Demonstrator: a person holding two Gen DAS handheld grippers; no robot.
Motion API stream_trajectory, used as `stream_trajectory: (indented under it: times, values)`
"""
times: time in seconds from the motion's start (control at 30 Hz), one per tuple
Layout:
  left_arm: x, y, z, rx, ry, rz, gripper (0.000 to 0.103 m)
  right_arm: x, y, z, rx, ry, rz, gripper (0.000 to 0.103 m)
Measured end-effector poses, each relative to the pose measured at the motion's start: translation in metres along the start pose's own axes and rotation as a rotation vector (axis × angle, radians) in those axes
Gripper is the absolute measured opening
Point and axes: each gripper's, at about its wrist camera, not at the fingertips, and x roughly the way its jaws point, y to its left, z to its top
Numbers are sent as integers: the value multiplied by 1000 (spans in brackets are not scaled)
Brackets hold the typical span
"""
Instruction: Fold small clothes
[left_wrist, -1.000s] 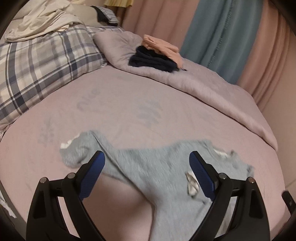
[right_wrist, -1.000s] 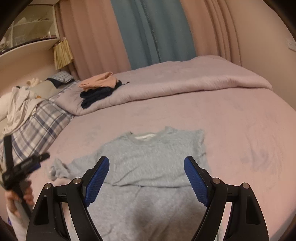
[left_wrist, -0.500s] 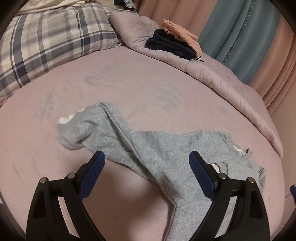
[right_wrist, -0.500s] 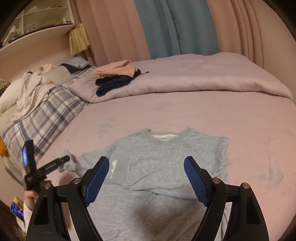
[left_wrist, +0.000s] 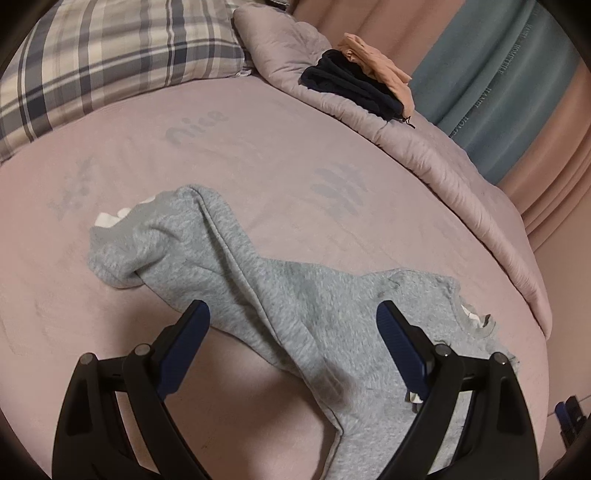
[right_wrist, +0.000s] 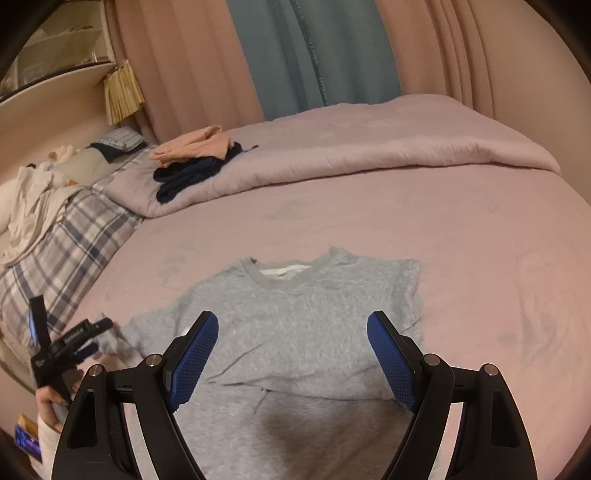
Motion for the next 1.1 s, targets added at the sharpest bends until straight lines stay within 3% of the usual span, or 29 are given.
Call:
stream_trajectory:
  times: [0.27, 0.47, 0.57, 0.63, 0.7, 0.8, 0.9, 1.0, 1.1]
  values:
    - [11, 5, 1, -33, 23, -31, 86, 8, 0, -3, -5, 34, 8, 83]
    - [28, 10, 6, -93, 53, -65, 75, 10, -4, -3, 8, 39, 3, 83]
    - [40, 13, 9, -135, 70, -65, 54, 10, -5, -3, 12, 38, -4, 83]
    - [48, 16, 8, -148, 89, -39, 25, 11, -7, -3, 14, 39, -9, 83]
    - [49, 16, 7, -142, 85, -8, 5, 13, -9, -4, 18, 45, -14, 83]
    - [37, 11, 10, -136, 36, -21, 5, 16, -12, -4, 27, 53, -16, 83]
    - [11, -10, 16, -67, -45, -54, 4, 17, -15, -3, 39, 57, -15, 83]
    - [-12, -42, 22, 21, -97, -174, 4, 16, -19, -2, 48, 52, -14, 83]
    - [-19, -74, 18, 96, -84, -262, 4, 14, -23, -1, 61, 43, -24, 83]
